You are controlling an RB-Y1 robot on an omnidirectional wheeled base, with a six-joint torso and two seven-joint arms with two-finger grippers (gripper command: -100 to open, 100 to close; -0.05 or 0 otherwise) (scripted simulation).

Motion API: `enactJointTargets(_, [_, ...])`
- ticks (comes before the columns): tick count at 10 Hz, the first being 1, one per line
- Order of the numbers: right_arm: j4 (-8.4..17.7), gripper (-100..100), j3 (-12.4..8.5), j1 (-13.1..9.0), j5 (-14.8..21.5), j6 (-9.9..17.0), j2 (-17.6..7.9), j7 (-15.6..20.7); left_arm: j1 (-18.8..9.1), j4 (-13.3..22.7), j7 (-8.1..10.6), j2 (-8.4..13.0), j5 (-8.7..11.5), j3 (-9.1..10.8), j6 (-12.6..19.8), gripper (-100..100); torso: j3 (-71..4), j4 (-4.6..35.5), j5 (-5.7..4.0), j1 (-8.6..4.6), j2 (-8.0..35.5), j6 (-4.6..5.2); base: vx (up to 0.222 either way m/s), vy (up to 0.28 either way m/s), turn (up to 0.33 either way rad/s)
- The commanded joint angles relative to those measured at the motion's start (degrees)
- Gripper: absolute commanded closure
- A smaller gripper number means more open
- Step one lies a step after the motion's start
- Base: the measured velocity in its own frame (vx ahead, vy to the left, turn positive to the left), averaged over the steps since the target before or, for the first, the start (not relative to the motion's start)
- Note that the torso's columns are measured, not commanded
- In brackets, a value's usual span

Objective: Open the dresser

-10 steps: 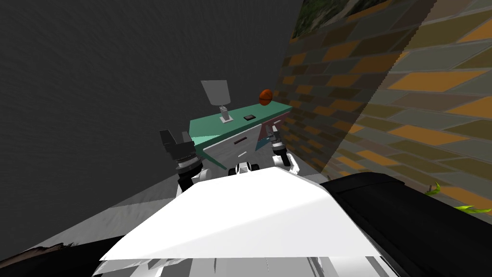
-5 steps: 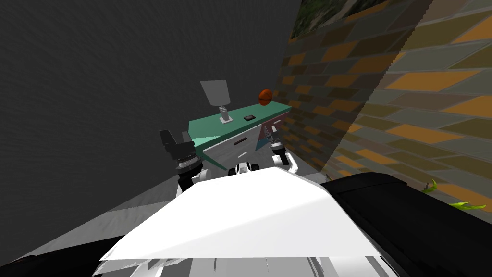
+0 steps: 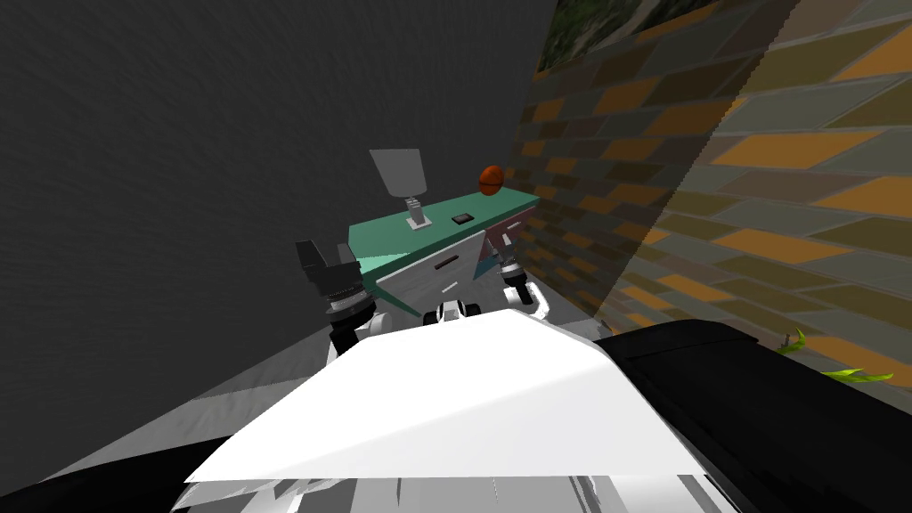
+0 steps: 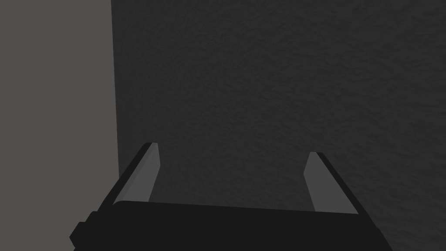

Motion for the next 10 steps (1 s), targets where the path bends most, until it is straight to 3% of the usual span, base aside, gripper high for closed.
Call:
enactJointTargets(1, [2.36,-100,-0.15,-1.1,1.79,-0.75,-0.25,4.26,0.0,0.0,0.0,0.0,0.0,0.0,0.0,0,0.02,0.01,-0.01,-0.04,0.04,0.0,0.012,0.025,-0.037])
enactJointTargets(3, [2.36,-100,-0.15,-1.1,1.79,-0.75,-0.25,6.45,0.0,0.0,0.0,0.0,0.0,0.0,0.0,0,0.01,0.0,-0.01,-0.02,0.0,0.0,0.011,0.019,-0.009])
enactJointTargets(4, [4.38,-100,-0.24,-1.95,3.37,-1.41,-0.35,8.62,0.0,0.0,0.0,0.0,0.0,0.0,0.0,0,0.02,0.01,-0.02,-0.06,0.02,0.0,0.008,0.023,-0.028])
enactJointTargets(6, [4.38,-100,-0.24,-1.95,3.37,-1.41,-0.35,10.54,0.0,0.0,0.0,0.0,0.0,0.0,0.0,0,0.0,0.0,0.0,-0.02,0.0,0.0,0.008,0.018,-0.01])
enactJointTargets(9, [8.54,-100,-0.44,-3.63,6.54,-2.76,-0.4,16.05,0.0,0.0,0.0,0.0,0.0,0.0,0.0,0,0.0,0.0,0.0,0.0,0.0,0.0,0.01,0.03,-0.02])
enactJointTargets(10, [8.54,-100,-0.44,-3.63,6.54,-2.76,-0.4,17.79,0.0,0.0,0.0,0.0,0.0,0.0,0.0,0,0.01,0.0,0.0,0.03,0.0,0.0,0.008,0.036,-0.013])
